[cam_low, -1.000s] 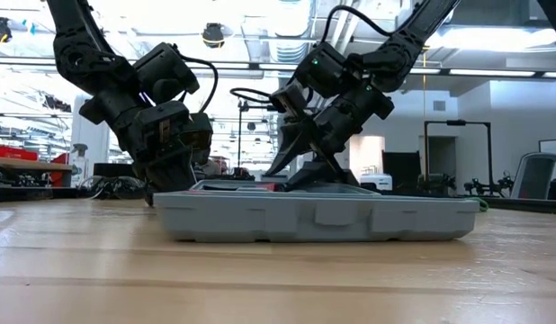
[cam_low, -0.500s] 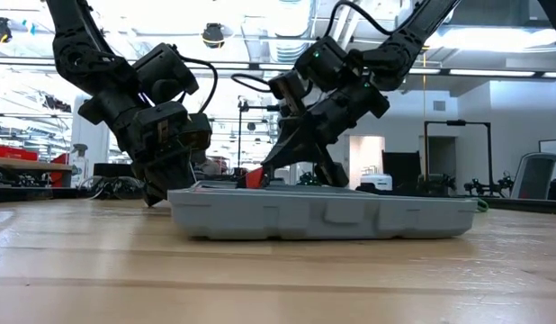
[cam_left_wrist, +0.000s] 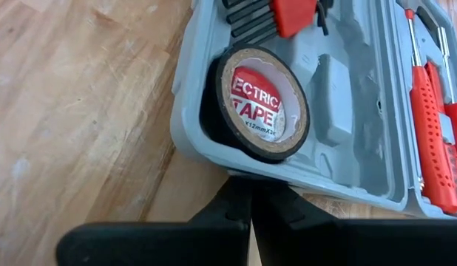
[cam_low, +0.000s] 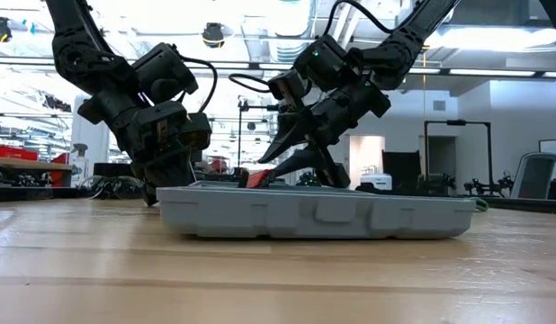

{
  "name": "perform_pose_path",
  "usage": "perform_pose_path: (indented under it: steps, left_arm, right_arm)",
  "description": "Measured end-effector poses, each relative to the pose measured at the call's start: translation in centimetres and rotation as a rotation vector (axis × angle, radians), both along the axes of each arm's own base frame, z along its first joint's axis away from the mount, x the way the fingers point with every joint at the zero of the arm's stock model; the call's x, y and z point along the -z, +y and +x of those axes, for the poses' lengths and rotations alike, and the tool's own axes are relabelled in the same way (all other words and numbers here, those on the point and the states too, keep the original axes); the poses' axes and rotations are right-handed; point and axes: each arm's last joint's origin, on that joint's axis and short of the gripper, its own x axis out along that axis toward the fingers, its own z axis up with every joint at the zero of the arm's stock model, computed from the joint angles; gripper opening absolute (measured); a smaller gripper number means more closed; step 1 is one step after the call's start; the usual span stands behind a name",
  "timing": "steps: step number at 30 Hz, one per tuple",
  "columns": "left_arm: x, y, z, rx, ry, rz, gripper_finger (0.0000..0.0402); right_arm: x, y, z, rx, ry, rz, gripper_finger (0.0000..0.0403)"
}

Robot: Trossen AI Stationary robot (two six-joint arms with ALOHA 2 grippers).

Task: Prefit tool cases
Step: Remove the black Allen wrench set from the gray toolbox

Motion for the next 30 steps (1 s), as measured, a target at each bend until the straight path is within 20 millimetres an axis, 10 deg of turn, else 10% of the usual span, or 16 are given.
perform_pose_path:
  steps: [8, 25, 30]
  left_arm:
    - [0.0, 0.0, 0.0, 0.0, -0.001, 0.001, 0.0]
    - [0.0, 0.0, 0.0, -0.006, -0.006, 0.0, 0.0]
    - [0.0, 0.0, 0.0, -0.006, -0.007, -0.001, 0.0]
  right_arm:
    - [0.0, 0.0, 0.0, 0.019, 0.001, -0.017, 0.0135]
    - [0.5, 2.0, 0.1, 0.055, 0.051, -0.08, 0.0109]
    - [0.6, 2.2, 0.1, 0.082, 0.062, -0.101, 0.0046]
